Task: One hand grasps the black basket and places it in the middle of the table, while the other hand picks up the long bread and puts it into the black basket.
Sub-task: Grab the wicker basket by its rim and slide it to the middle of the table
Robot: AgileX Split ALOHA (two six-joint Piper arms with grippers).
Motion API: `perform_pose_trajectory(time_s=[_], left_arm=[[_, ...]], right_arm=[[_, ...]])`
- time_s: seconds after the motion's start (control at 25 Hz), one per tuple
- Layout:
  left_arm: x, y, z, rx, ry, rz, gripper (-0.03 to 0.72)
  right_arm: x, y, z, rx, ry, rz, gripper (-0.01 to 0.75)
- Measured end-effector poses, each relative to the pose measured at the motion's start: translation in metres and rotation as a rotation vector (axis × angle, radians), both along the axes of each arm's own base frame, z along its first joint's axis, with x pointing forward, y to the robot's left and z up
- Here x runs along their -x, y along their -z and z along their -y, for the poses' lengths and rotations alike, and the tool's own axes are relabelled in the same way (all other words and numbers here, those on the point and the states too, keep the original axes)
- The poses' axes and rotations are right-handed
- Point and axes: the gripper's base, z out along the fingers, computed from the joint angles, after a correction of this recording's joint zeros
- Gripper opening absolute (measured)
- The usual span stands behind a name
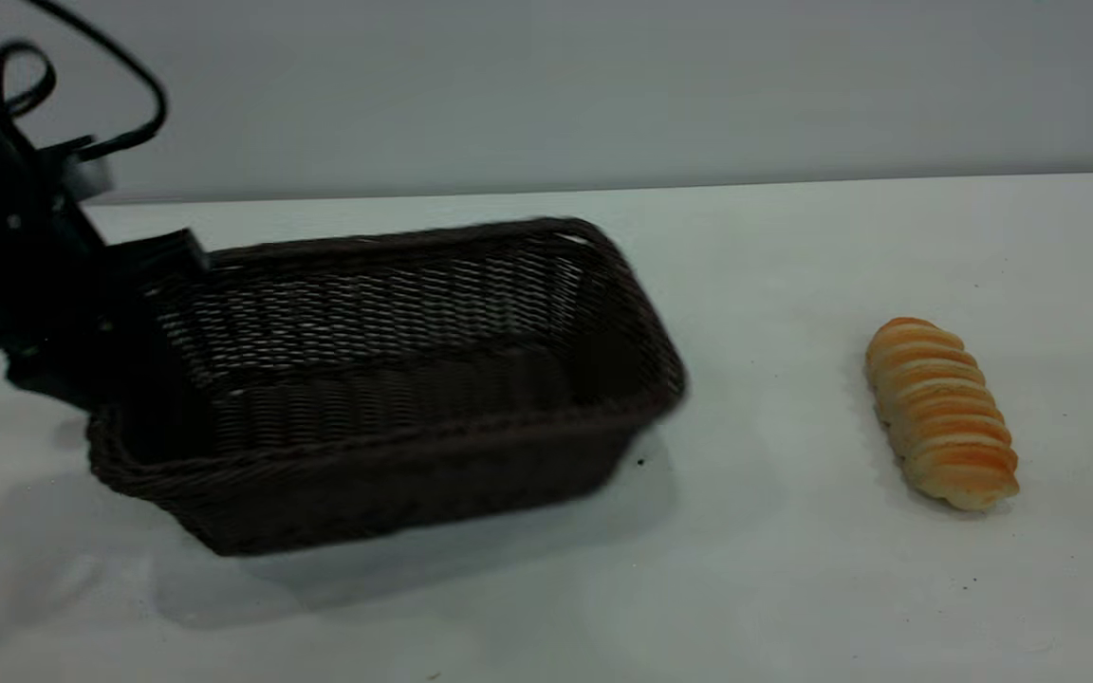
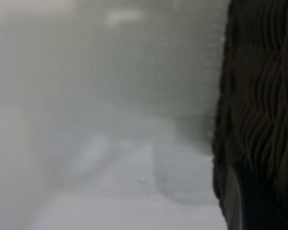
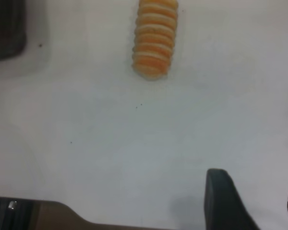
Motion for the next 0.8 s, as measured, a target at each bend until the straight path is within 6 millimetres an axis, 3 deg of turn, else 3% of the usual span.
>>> perform_pose_trajectory(time_s=[0.36, 0.8], left_arm=[[-0.012, -0.01, 0.012, 0.108, 0.175, 0.064, 0.15], [-0.037, 0.022, 0.025, 0.243, 0.18, 0.057, 0.15]], right_arm=[[0.0, 0.0, 0.0, -0.001, 0.0, 0.0, 0.315], [0.0, 0.0, 0.0, -0.003, -0.001, 0.001, 0.315]])
